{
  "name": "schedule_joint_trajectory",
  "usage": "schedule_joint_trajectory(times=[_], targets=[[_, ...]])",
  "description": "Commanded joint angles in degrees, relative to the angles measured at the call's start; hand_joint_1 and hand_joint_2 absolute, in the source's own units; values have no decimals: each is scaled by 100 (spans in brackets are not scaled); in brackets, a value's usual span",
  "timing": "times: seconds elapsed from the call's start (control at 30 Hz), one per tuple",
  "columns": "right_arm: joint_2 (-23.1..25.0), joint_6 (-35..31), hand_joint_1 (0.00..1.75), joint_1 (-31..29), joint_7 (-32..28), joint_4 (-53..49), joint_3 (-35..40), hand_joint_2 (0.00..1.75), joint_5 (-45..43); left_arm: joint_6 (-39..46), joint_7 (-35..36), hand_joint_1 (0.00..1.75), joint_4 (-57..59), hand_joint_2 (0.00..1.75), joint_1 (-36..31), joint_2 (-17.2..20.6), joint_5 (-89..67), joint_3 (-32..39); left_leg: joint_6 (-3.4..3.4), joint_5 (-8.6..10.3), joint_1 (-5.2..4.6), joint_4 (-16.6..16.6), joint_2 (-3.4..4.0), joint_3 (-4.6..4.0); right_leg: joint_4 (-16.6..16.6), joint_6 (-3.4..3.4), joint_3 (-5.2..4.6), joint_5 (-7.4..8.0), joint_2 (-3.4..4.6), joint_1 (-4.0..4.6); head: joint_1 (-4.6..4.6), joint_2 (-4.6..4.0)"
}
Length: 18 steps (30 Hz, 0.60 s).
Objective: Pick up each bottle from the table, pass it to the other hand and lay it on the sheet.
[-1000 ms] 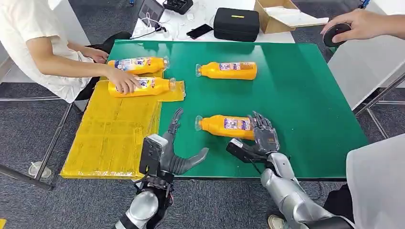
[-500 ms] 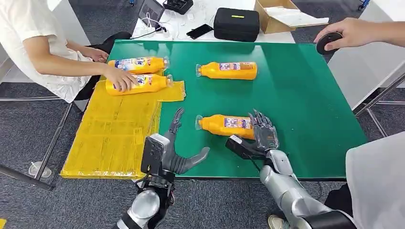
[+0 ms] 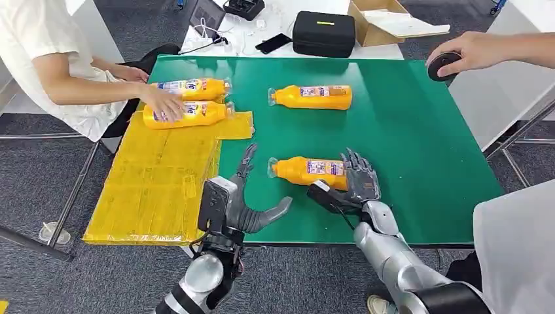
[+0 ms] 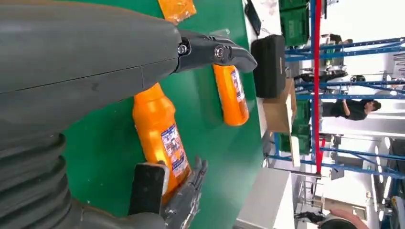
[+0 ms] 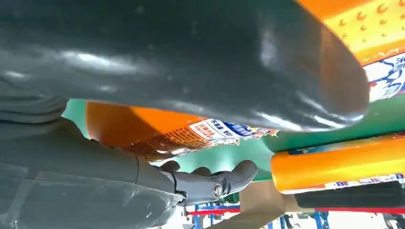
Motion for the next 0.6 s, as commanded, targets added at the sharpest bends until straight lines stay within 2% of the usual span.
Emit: schedule_joint_trajectory(times=[0.03,0.2,0.23,0.3,0.6], targets=[[-9,211,0,-95,115,515,96,0,26,-50,7,0,430,175,-240,45,29,-226,1,-7,4,-3,-4,24,-6,-10,28,-8,-11,7,2,0],[-18,301,0,-89,187,538,100,0,46,-181,52,0,438,175,-234,60,103,-281,2,-9,4,-3,-2,33,-7,-14,37,-9,-11,8,0,2],[-31,334,0,-77,234,532,108,175,69,-279,105,0,446,175,-226,67,175,-312,1,-4,2,-5,-3,24,-6,-9,27,-5,-9,4,2,0],[-89,376,0,-61,332,548,167,175,178,-692,290,0,496,175,-175,78,448,-441,1,-7,4,-8,-8,40,-11,-15,46,-10,-18,8,2,2],[-183,478,0,-107,550,579,452,175,589,-741,376,0,562,175,-214,66,735,-445,1,-5,5,-7,-9,47,-12,-16,53,-8,-19,9,2,0]])
